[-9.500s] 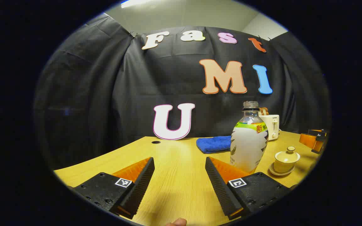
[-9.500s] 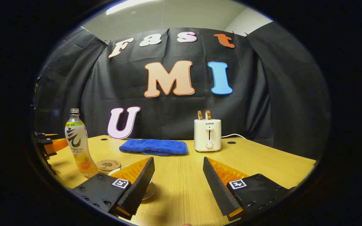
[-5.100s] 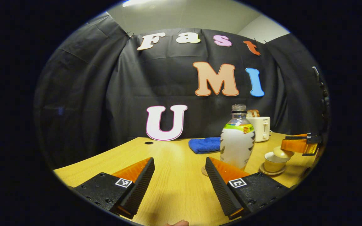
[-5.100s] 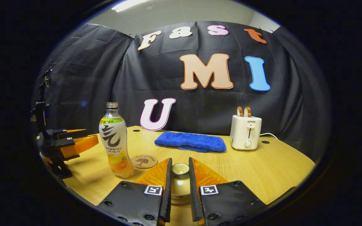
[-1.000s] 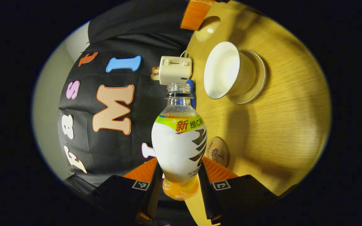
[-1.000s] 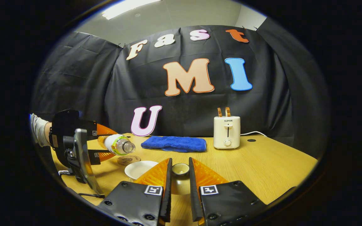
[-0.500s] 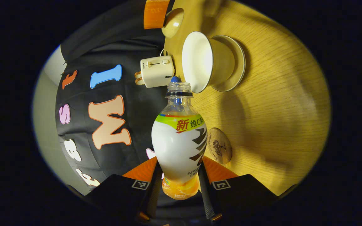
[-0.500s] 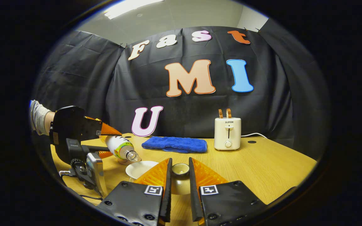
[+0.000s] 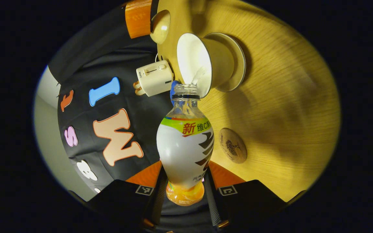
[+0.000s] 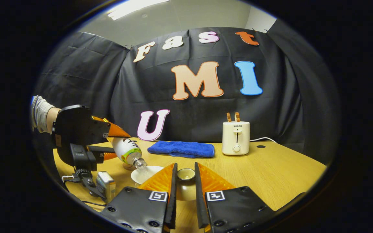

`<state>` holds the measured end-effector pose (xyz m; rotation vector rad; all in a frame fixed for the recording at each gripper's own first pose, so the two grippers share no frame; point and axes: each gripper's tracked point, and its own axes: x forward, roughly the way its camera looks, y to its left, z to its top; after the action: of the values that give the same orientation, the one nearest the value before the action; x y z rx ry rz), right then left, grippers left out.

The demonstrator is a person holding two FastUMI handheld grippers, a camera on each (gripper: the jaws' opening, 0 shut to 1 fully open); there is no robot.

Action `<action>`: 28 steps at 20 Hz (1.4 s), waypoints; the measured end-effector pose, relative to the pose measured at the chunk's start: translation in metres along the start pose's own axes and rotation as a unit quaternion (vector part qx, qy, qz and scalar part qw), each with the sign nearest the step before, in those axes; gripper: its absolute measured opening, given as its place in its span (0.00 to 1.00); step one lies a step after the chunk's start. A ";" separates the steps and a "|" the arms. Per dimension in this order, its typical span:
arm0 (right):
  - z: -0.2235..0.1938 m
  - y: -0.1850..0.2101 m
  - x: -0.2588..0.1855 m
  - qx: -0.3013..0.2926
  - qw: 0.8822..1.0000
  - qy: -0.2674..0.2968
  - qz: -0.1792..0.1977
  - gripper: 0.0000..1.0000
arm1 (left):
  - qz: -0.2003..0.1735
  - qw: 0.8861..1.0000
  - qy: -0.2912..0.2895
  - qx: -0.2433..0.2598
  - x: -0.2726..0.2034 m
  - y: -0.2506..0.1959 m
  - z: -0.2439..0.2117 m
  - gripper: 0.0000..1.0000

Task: Open the teacup lid with one hand, grasp the water bottle and pour water into the teacup with the other hand; after pouring, place the water bottle on the coaster and then close the teacup lid.

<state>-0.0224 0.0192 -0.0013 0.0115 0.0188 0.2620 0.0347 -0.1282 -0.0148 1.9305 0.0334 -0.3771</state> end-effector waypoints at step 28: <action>0.001 0.004 -0.001 0.000 1.000 -0.001 0.008 0.29 | 0.001 0.995 0.000 0.097 -0.007 0.021 -0.001 0.58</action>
<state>-0.0245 0.0225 -0.0006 0.0113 0.0159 0.2775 0.0329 -0.1344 0.0065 2.1214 -0.0060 -0.3913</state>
